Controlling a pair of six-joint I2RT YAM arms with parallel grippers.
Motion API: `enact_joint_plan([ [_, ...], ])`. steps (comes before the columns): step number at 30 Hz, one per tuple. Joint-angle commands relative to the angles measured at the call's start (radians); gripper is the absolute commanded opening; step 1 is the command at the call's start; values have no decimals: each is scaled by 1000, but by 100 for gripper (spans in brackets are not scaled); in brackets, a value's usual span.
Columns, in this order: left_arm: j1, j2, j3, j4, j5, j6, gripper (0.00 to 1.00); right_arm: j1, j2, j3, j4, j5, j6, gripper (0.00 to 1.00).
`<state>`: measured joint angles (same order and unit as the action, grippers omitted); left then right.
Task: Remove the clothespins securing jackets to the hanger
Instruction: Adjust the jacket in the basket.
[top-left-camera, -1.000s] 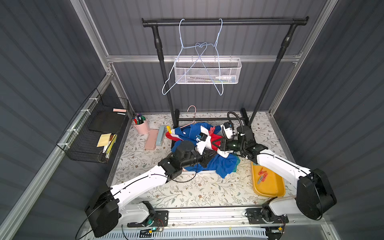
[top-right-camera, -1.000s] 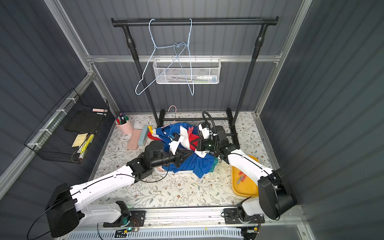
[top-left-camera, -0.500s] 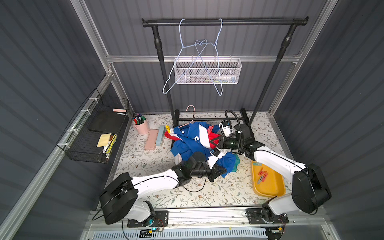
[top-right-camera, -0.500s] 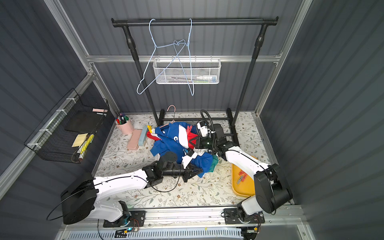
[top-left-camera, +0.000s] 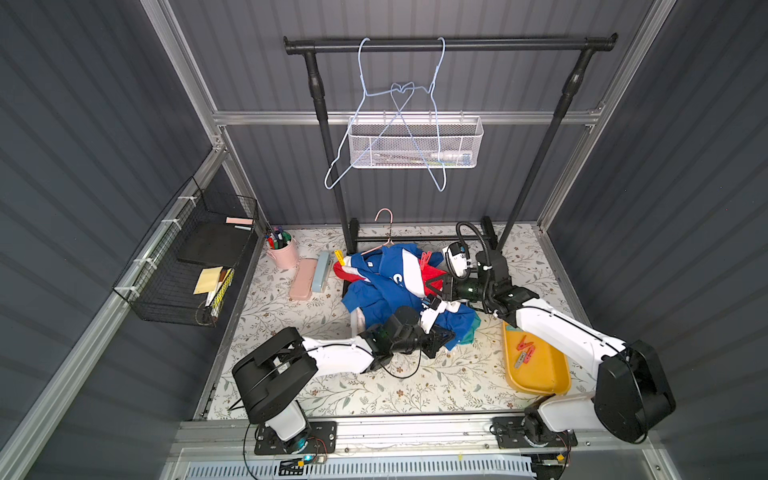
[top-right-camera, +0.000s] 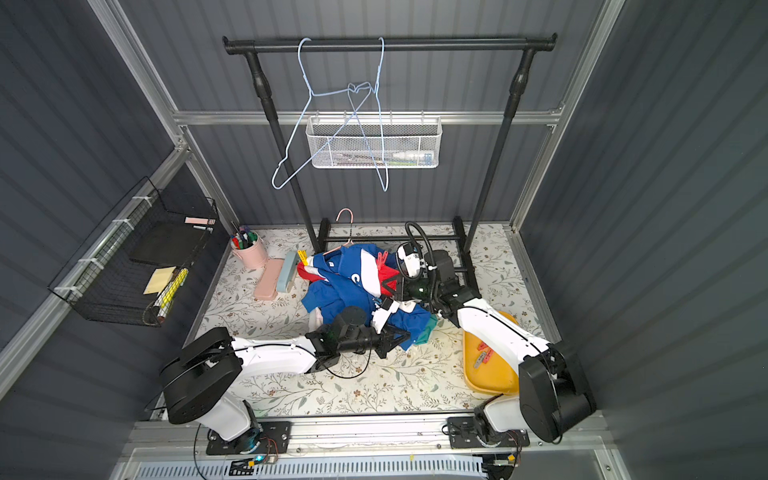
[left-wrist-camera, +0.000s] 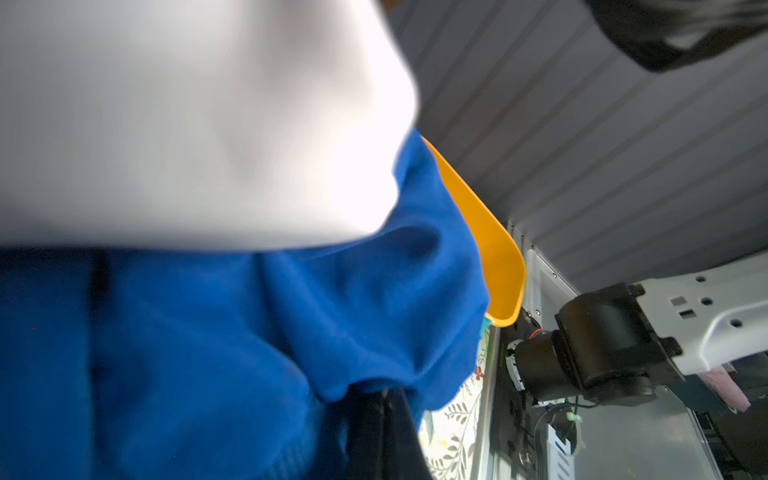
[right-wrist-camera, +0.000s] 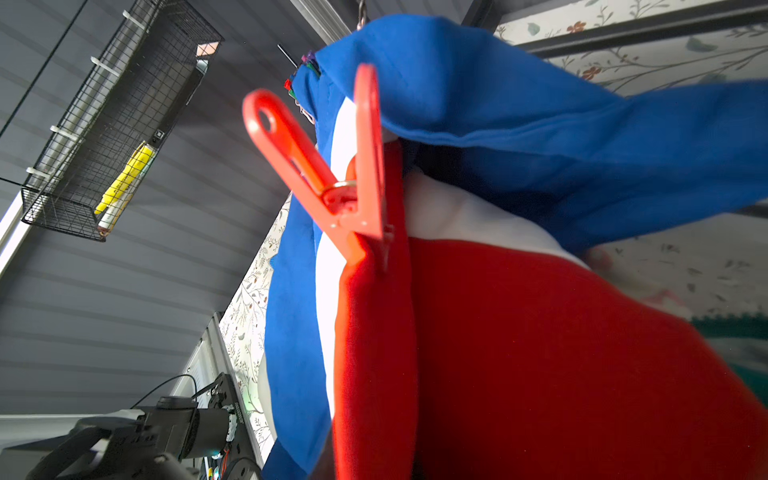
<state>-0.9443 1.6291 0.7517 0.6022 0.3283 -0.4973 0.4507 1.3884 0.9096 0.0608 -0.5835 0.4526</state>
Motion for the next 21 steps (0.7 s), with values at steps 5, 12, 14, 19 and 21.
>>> enact_joint_plan([
  [5, 73, 79, 52, -44, -79, -47, 0, -21, -35, -32, -145, -67, -77, 0],
  [12, 89, 228, 120, -87, -120, -5, 0, -24, -53, -76, -119, -75, -79, 0],
  [14, 91, 257, 128, -107, -165, 18, 0, -24, -49, -90, -105, -73, -74, 0],
  [19, 91, 289, 112, -119, -197, 62, 19, -5, -29, -120, -82, -60, -74, 0],
  [21, 89, 255, 114, -105, -194, 65, 43, -4, -33, -134, -78, -50, -75, 0],
])
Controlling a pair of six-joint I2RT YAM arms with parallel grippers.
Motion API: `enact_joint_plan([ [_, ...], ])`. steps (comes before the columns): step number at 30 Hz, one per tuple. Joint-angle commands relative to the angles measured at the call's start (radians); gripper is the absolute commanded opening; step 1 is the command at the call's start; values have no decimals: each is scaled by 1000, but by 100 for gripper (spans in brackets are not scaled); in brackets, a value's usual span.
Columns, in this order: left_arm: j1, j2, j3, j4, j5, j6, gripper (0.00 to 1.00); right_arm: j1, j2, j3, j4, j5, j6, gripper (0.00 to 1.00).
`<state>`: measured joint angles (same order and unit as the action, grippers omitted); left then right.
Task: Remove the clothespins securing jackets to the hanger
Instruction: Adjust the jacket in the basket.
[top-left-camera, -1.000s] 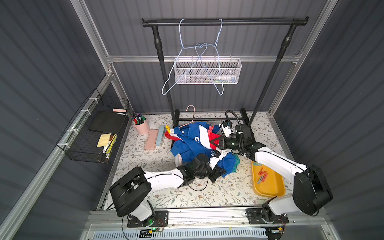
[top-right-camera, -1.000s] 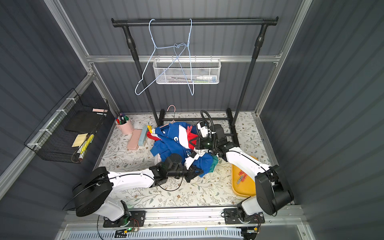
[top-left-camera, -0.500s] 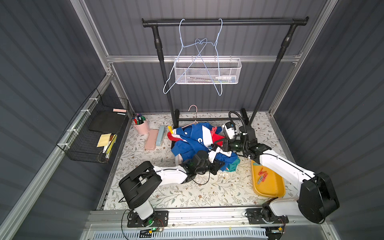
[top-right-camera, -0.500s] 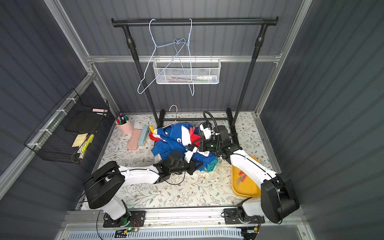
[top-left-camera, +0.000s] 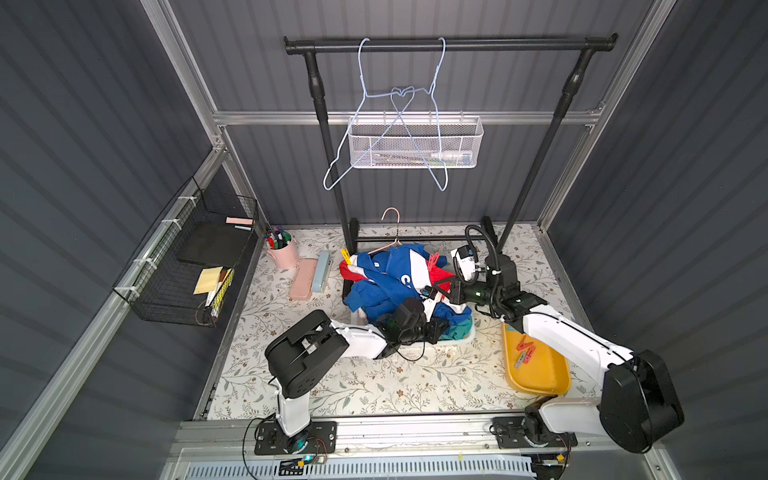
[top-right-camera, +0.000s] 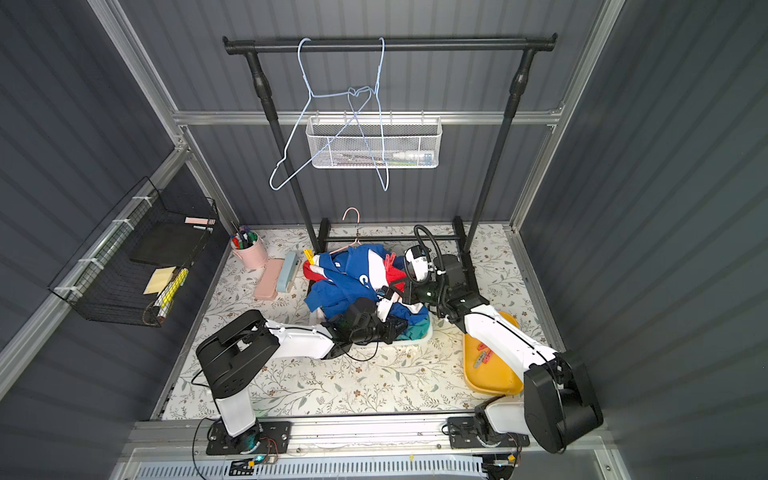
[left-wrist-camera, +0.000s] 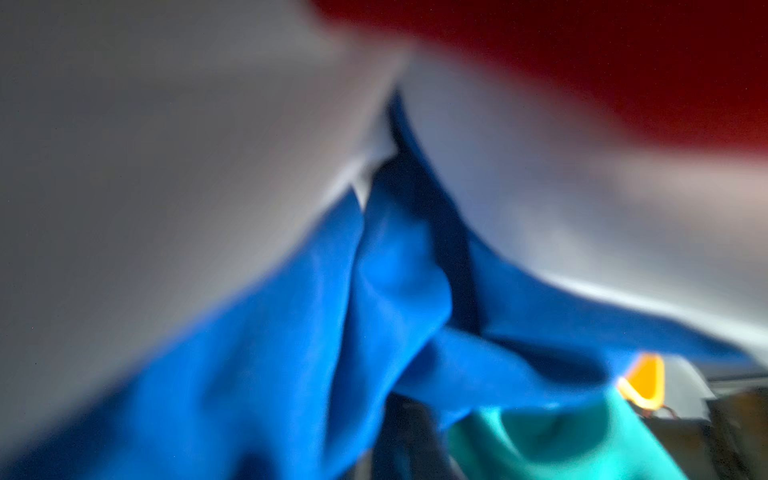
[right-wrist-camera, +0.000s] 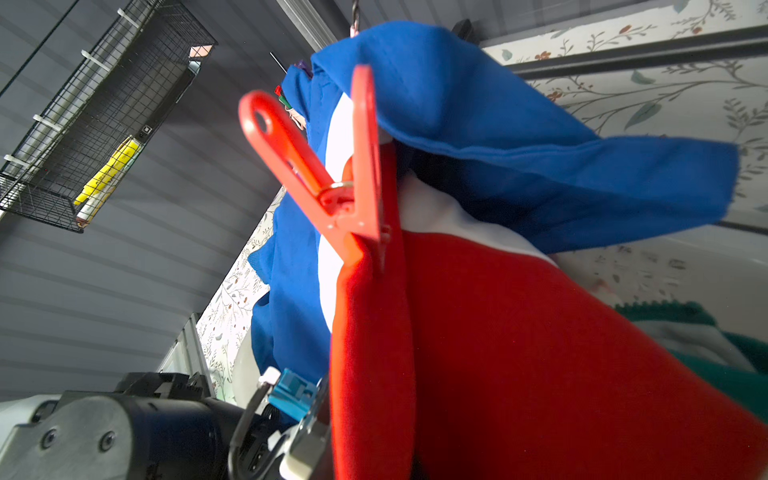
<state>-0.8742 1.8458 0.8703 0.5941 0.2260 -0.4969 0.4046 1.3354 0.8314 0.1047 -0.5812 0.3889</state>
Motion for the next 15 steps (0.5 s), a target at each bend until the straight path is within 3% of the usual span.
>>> enact_joint_plan([
  [1, 18, 7, -4, -94, -77, 69, 53, 42, 17, -61, -120, -48, -10, 0],
  [4, 17, -95, 10, -135, -79, 94, 76, 42, 8, -69, -134, -36, -24, 0],
  [6, 17, -148, 29, -191, -101, 123, 83, 42, -1, -73, -145, -21, -28, 0],
  [11, 18, -230, 72, -360, -163, 186, 89, 40, 15, -71, -131, -46, -25, 0],
  [15, 18, -335, 66, -429, -129, 189, 90, 40, 8, -75, -132, -40, -28, 0],
])
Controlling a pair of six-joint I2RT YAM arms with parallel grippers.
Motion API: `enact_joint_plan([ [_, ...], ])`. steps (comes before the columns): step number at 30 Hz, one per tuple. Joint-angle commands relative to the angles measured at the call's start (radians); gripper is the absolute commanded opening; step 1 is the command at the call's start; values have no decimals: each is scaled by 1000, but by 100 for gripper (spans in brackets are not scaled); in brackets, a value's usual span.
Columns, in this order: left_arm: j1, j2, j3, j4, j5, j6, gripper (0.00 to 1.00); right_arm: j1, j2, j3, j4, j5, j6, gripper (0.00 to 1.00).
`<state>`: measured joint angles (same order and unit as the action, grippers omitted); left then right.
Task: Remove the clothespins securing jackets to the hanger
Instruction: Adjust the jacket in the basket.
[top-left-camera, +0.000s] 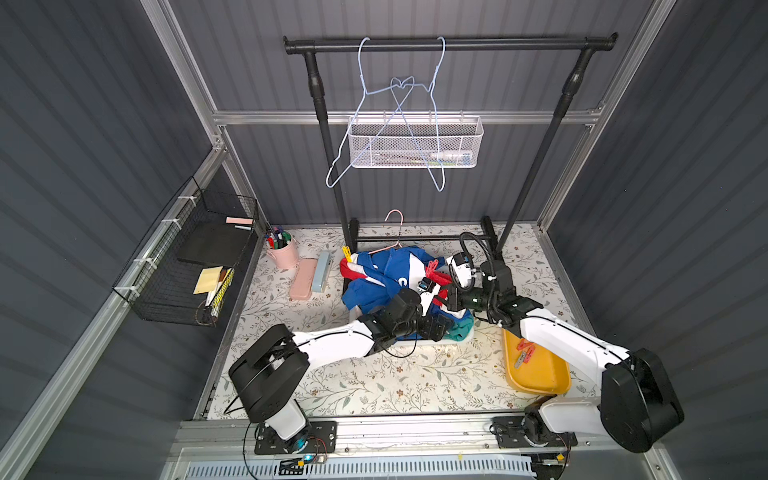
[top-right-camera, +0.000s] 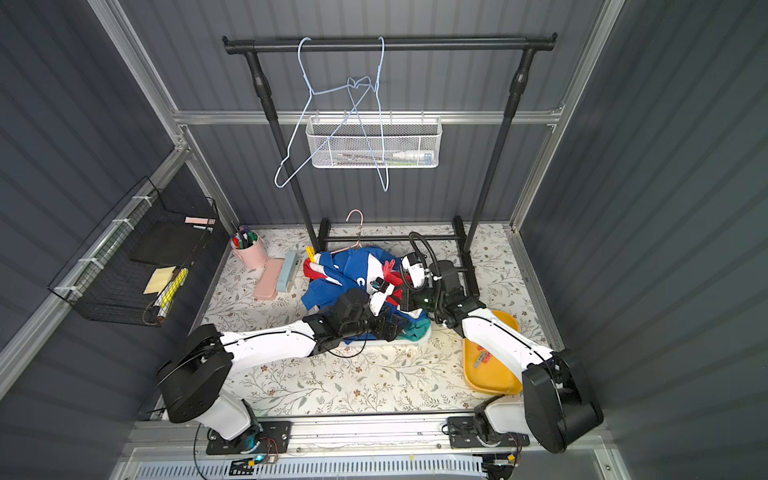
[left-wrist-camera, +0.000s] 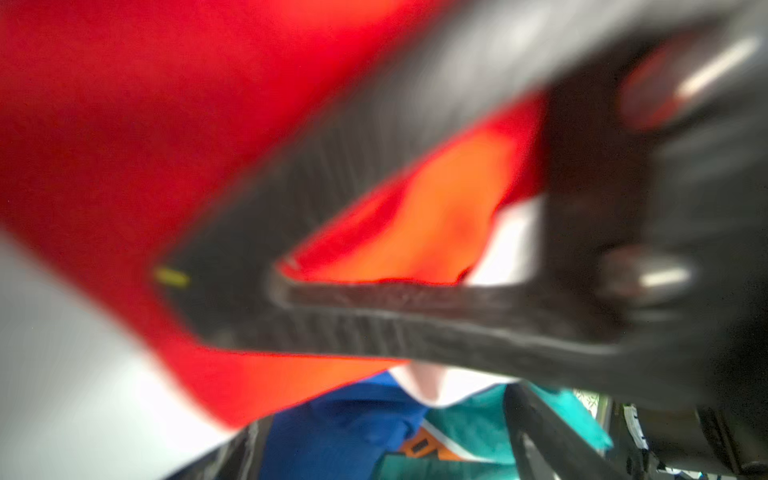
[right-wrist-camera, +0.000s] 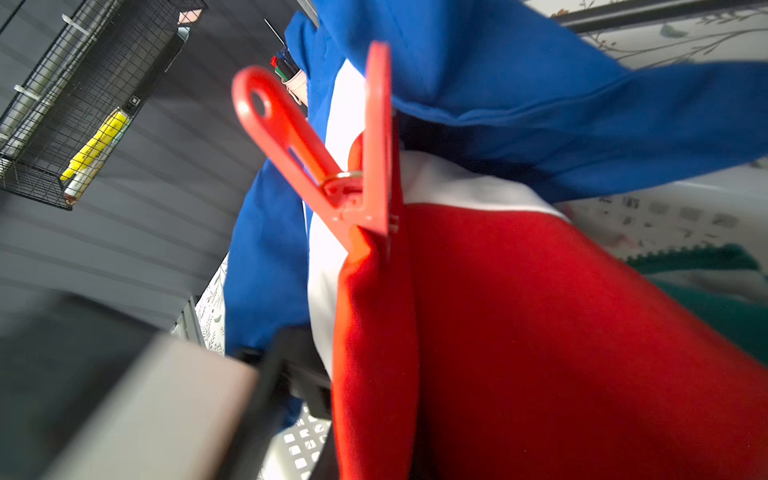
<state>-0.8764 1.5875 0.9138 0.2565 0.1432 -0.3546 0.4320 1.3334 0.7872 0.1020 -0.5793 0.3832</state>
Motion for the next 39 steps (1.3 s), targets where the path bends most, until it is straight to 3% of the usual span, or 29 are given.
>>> enact_joint_plan([
  [1, 23, -108, 23, -121, -45, 38, 91, 13, 6, -29, -133, -41, -24, 0],
  [6, 119, -211, 51, -250, -50, 45, 94, 12, -14, -29, -155, -30, -39, 0],
  [10, 239, -288, 95, -228, -29, 33, 93, 13, -39, -46, -163, -29, -41, 0],
  [15, 414, -214, 215, -167, 63, 74, 89, 13, -67, -79, -151, -64, -31, 0],
  [18, 464, -123, 312, -131, 101, 115, 87, 14, -88, -95, -147, -82, -26, 0],
  [27, 470, 122, 570, -161, 120, 277, 70, 14, -101, -95, -149, -90, -42, 0],
  [32, 470, 188, 601, -148, 92, 265, 64, 14, -101, -91, -149, -98, -43, 0],
  [39, 463, 256, 634, -149, 140, 276, 54, 14, -104, -94, -150, -92, -47, 0],
])
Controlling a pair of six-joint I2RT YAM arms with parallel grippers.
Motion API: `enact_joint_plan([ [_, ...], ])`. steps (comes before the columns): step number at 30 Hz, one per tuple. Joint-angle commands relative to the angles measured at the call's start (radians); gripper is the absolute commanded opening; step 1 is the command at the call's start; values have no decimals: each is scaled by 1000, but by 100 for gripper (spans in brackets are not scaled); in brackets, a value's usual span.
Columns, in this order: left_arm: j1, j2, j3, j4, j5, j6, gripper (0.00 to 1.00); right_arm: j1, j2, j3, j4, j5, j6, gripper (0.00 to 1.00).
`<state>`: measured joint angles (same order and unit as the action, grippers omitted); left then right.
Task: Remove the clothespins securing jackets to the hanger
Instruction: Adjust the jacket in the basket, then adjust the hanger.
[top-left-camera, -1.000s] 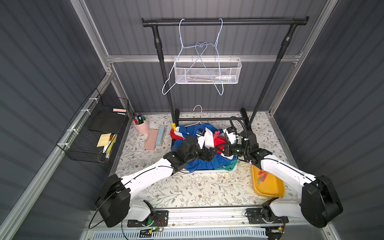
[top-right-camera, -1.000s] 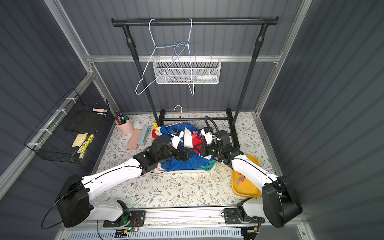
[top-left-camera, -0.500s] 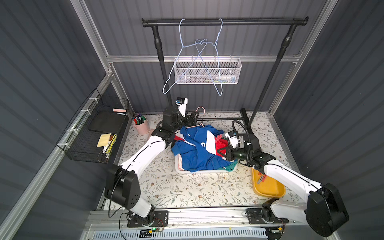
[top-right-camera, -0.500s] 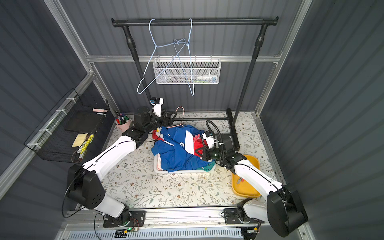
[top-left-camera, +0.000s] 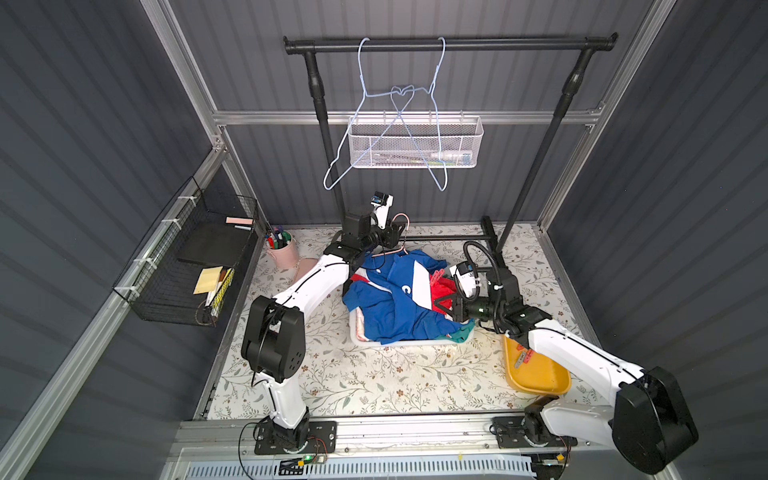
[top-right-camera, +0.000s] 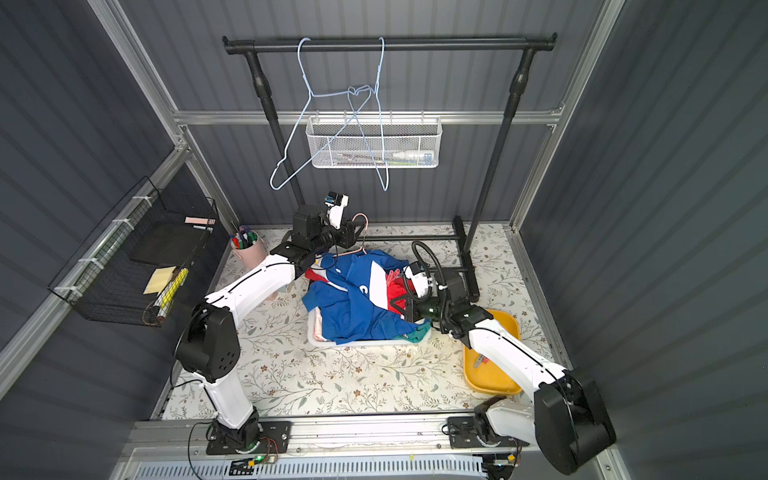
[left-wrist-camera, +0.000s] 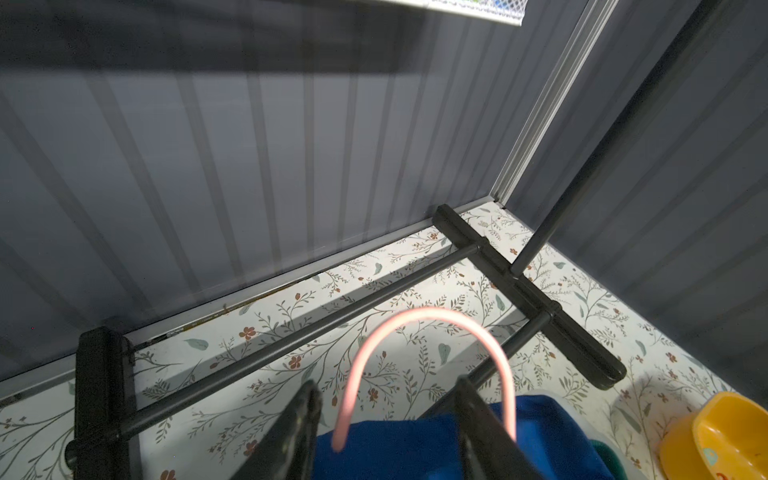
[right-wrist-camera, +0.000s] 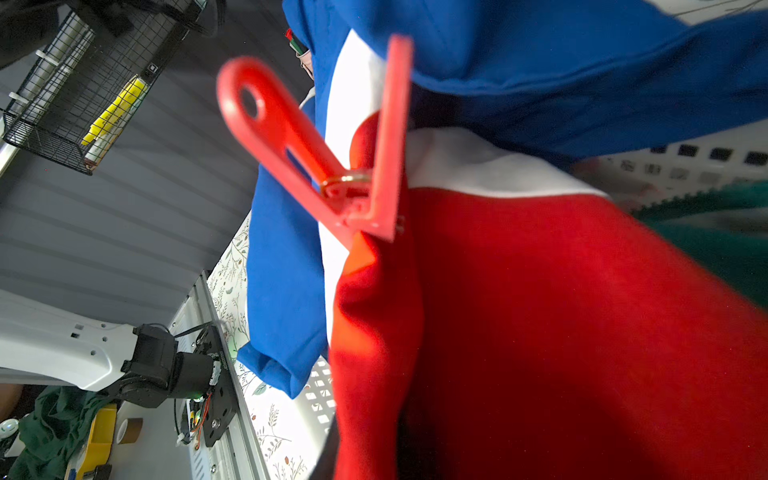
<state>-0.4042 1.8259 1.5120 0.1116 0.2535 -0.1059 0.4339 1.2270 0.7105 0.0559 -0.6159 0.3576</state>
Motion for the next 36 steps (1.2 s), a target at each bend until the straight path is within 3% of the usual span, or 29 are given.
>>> enact_joint_plan([
  [1, -14, 20, 37, -4, 34, 29, 53, 12, 6, -17, -103, -53, -23, 0],
  [5, -21, -17, -12, 27, 42, -1, 59, 12, 11, -17, -103, -51, -23, 0],
  [9, -19, -104, -89, 36, -83, -94, 61, 12, 16, -17, -103, -45, -23, 0],
  [13, -19, -148, -110, 18, -141, -90, 63, 12, 17, -17, -105, -44, -22, 0],
  [21, -39, -148, -152, 9, 2, -49, 63, 12, 20, -17, -104, -44, -23, 0],
  [26, -90, -99, -99, -12, 16, -10, 63, 12, 25, -14, -105, -41, -26, 0],
  [30, -88, -66, -79, -1, 0, -15, 57, 12, 13, -17, -111, -37, -29, 0],
  [36, -88, -25, -52, -16, 7, -9, 39, 12, -5, -23, -119, -32, -29, 0],
])
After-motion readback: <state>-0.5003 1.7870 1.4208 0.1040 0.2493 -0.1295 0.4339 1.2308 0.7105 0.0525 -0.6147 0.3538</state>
